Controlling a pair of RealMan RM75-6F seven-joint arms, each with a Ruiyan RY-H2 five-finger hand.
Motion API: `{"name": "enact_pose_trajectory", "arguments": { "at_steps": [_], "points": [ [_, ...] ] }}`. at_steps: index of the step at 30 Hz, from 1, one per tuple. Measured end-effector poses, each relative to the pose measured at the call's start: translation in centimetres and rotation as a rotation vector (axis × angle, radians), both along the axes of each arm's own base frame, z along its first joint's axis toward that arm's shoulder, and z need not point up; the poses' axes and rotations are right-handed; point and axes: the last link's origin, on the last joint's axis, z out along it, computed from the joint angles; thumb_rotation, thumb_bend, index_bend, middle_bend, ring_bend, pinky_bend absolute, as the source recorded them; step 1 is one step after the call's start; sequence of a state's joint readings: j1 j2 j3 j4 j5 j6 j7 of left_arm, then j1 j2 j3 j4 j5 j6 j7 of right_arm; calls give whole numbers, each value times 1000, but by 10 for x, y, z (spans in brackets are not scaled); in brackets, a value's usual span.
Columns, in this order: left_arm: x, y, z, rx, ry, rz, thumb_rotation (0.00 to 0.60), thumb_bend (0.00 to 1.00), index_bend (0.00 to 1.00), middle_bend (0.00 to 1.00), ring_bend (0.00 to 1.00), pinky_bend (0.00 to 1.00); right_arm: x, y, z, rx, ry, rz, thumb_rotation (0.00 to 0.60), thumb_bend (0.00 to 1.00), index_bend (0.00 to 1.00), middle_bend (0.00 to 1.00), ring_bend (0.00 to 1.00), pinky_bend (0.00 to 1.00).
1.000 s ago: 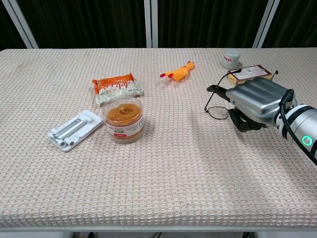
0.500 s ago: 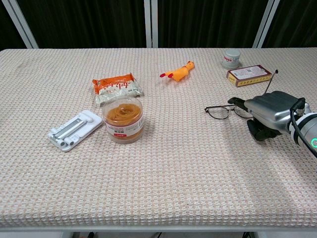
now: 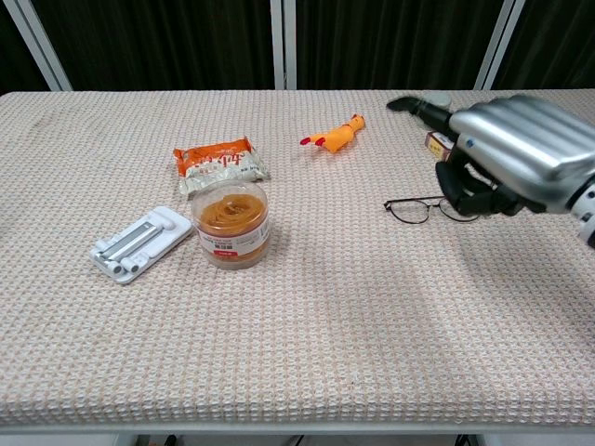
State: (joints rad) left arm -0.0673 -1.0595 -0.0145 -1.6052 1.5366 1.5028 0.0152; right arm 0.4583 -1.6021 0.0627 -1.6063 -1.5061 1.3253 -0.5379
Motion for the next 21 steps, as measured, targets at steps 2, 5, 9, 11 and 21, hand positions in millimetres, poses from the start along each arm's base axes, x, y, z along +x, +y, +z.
{"name": "enact_pose_trajectory", "arguments": {
  "at_steps": [2, 5, 9, 11, 21],
  "points": [
    [-1, -1, 1, 1, 1, 2, 523, 22, 124, 82, 28, 161, -7, 4, 17, -51, -81, 4, 600, 753, 0, 925, 858, 908],
    [-1, -1, 0, -1, 1, -1, 522, 23, 124, 83, 28, 161, -32, 6, 40, -121, -144, -48, 600, 753, 0, 925, 858, 908],
    [1, 0, 0, -4, 1, -6, 523, 22, 124, 82, 28, 161, -64, 2, 53, -148, -126, -155, 600, 780, 0, 925, 858, 908],
    [2, 0, -1, -3, 1, -12, 523, 22, 124, 82, 28, 161, -80, 0, 54, -129, -110, -204, 600, 798, 0, 925, 859, 909],
    [4, -2, 1, 10, 6, -21, 525, 22, 124, 82, 29, 161, -129, -12, 36, -3, -59, -371, 600, 806, 0, 925, 859, 909]
  ]
}}
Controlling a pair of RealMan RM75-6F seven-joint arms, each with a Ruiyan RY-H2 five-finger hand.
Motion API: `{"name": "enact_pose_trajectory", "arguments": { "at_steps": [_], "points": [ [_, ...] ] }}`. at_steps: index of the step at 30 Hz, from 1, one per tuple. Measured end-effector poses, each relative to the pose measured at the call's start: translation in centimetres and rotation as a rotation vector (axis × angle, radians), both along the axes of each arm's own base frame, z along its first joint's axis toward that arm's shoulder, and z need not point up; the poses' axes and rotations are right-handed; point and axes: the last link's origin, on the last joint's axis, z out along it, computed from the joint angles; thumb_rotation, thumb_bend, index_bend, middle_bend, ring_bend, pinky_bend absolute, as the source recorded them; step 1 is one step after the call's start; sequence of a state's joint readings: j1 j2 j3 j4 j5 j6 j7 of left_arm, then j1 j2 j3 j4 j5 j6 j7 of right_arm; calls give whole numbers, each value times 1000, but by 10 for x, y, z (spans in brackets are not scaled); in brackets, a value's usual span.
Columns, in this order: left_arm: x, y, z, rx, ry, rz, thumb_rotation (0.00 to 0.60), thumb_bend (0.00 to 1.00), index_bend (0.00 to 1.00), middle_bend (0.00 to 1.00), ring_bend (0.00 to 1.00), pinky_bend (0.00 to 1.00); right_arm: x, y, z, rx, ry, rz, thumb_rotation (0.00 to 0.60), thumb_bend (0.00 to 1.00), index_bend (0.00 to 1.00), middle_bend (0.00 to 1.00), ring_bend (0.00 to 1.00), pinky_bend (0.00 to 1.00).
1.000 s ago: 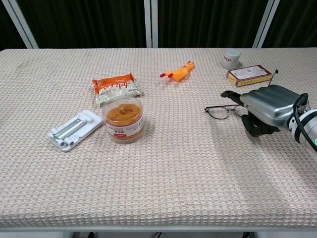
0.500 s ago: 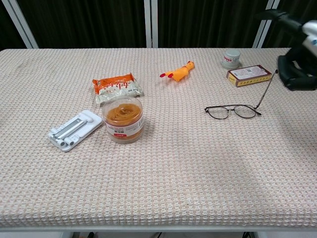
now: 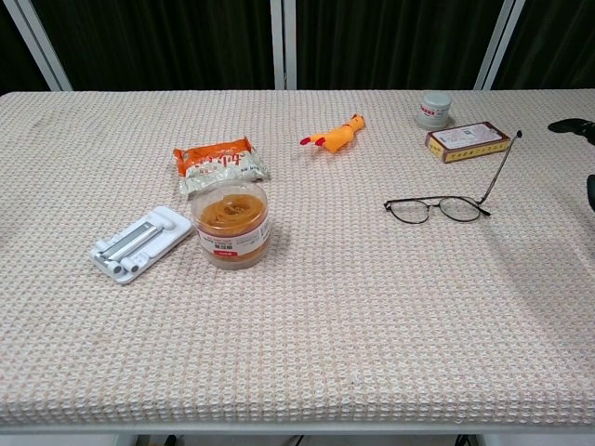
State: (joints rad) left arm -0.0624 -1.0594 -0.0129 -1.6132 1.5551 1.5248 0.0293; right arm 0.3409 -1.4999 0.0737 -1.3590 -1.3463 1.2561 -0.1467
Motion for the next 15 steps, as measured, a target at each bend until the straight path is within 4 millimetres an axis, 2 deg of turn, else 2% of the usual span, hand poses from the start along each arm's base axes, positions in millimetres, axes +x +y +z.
{"name": "enact_pose_trajectory", "arguments": {
  "at_steps": [7, 15],
  "points": [
    [-2, 1, 0, -2, 2, 10, 523, 23, 124, 82, 28, 161, 18, -10, -27, 71, 14, 28, 600, 804, 0, 925, 859, 909],
    [-3, 3, 0, -5, 0, 13, 526, 22, 124, 82, 28, 161, 44, -10, -58, 166, 36, 77, 600, 783, 0, 925, 859, 909]
  ]
}}
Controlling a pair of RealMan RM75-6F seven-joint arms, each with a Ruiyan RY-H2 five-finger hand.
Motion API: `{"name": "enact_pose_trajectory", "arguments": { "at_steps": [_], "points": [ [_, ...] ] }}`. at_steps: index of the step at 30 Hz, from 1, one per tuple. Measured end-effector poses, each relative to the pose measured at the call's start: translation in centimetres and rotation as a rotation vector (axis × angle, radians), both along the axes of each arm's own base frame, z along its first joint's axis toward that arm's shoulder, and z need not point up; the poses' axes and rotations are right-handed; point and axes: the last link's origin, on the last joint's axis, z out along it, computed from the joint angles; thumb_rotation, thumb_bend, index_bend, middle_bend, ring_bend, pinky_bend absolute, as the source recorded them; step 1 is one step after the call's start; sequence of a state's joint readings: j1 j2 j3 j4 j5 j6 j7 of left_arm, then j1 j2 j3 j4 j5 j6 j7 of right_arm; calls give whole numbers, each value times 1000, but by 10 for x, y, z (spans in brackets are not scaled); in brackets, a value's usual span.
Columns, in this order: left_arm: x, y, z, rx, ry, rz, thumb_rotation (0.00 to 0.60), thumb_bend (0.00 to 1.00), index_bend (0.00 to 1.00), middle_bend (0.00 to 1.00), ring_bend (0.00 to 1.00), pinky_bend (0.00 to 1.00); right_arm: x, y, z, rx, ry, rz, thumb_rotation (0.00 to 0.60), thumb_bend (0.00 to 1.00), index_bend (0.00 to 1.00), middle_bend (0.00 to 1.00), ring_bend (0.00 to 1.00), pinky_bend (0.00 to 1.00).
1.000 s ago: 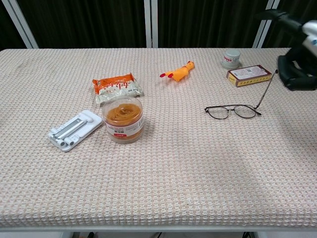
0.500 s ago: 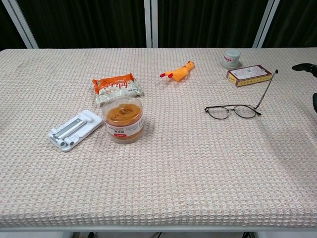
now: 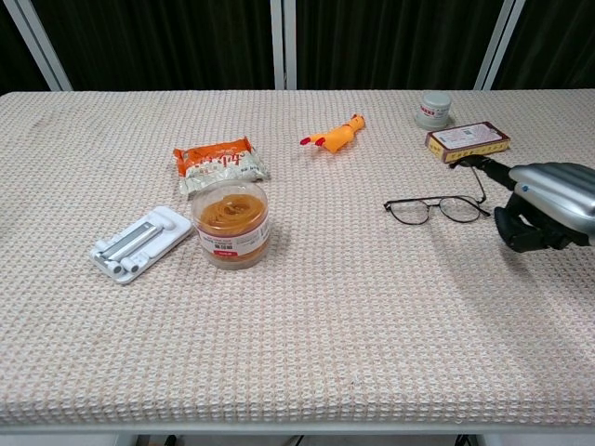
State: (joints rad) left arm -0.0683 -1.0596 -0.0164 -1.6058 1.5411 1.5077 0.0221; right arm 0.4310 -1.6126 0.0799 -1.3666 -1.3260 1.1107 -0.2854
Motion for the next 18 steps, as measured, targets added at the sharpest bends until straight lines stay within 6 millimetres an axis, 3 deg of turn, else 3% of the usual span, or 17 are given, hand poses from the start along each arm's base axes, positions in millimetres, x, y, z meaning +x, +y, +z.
{"name": "enact_pose_trajectory", "arguments": {
  "at_steps": [10, 18],
  "points": [
    [-5, -1, 3, 8, -6, 14, 522, 22, 124, 82, 28, 161, 13, -14, -26, 120, -4, -68, 600, 778, 0, 925, 860, 909],
    [-6, -1, 5, 12, -8, 18, 522, 22, 124, 82, 28, 161, 22, -22, -32, 155, 7, -88, 600, 778, 0, 925, 861, 909]
  ]
}}
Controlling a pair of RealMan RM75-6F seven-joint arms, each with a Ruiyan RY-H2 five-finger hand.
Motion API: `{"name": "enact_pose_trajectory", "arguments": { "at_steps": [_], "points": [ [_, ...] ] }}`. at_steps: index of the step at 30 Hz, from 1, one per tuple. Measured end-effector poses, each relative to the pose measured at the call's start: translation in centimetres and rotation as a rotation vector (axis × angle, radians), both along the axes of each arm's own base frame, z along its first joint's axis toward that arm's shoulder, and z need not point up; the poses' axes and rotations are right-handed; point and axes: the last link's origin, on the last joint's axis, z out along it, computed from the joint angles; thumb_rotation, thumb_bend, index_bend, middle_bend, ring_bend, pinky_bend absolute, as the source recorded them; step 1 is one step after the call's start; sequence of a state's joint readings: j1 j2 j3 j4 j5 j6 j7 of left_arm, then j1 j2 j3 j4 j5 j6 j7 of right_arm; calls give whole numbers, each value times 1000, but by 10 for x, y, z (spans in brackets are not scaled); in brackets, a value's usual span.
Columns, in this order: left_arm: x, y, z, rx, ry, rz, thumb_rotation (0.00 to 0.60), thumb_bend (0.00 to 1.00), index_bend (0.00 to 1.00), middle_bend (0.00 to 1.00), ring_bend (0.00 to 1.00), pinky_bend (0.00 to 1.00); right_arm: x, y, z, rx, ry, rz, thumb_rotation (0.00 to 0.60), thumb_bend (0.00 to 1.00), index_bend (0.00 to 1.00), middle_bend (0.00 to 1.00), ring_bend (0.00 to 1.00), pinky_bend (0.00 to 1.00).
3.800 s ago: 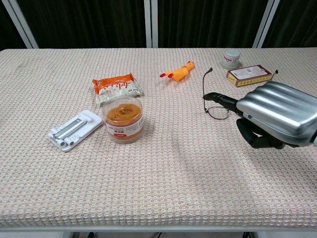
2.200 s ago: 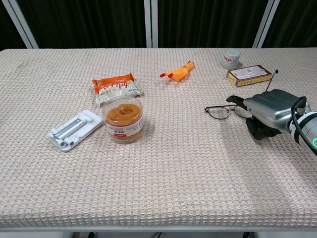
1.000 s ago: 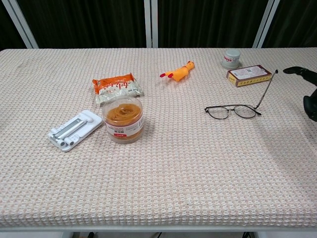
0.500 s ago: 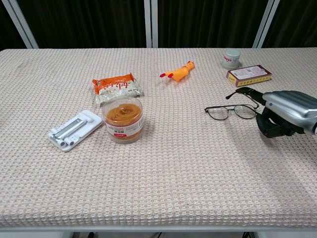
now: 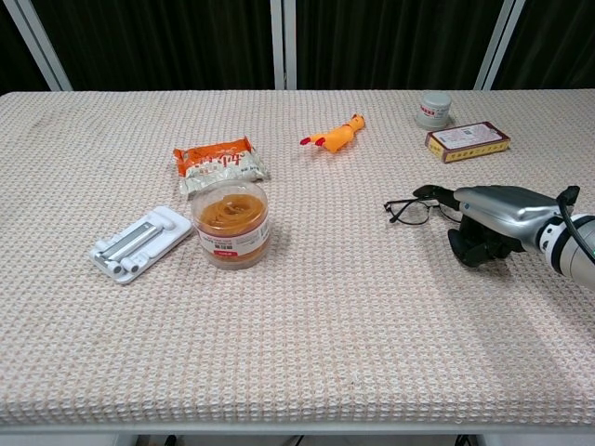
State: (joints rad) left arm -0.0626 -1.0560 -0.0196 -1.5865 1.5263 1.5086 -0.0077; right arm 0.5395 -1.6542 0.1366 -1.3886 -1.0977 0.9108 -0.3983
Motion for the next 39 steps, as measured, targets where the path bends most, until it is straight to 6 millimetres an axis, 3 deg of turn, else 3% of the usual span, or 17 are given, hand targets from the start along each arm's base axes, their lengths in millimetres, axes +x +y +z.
{"name": "enact_pose_trajectory", "arguments": {
  "at_steps": [6, 10, 17, 27, 33, 35, 36, 38, 39],
  "points": [
    [0, 1, -1, -3, 0, -1, 525, 22, 124, 82, 28, 161, 9, 5, 15, -38, -40, 28, 600, 778, 0, 925, 864, 910],
    [1, 1, -2, -6, -2, -8, 526, 23, 124, 82, 28, 161, 8, 20, 23, -32, -43, 38, 600, 778, 0, 925, 864, 910],
    [1, 0, -3, -7, 0, -8, 524, 22, 124, 82, 28, 161, -3, 24, 19, -6, -22, 3, 600, 778, 0, 925, 863, 910],
    [0, 0, -1, -5, -1, -2, 521, 22, 124, 82, 28, 161, -4, 21, 14, 12, -23, -6, 600, 790, 0, 925, 864, 910],
    [2, -1, 1, 5, 5, -9, 523, 23, 124, 82, 28, 161, 2, 24, 38, -86, -33, 72, 600, 788, 0, 925, 858, 909],
    [3, -1, 1, 6, 3, -11, 525, 23, 124, 82, 28, 161, 3, 28, 55, -149, -30, 109, 600, 770, 0, 874, 803, 880],
    [3, -1, 1, 6, 2, -11, 524, 23, 124, 82, 28, 161, 2, 30, 63, -181, -25, 125, 600, 719, 0, 737, 657, 804],
    [3, -2, 0, 7, 1, -14, 523, 22, 124, 82, 28, 161, -4, 37, 83, -264, -4, 158, 600, 564, 0, 310, 215, 516],
    [3, -2, 0, 7, 1, -15, 523, 23, 124, 82, 28, 161, -8, 40, 92, -304, 13, 168, 600, 521, 0, 184, 101, 393]
  ]
}}
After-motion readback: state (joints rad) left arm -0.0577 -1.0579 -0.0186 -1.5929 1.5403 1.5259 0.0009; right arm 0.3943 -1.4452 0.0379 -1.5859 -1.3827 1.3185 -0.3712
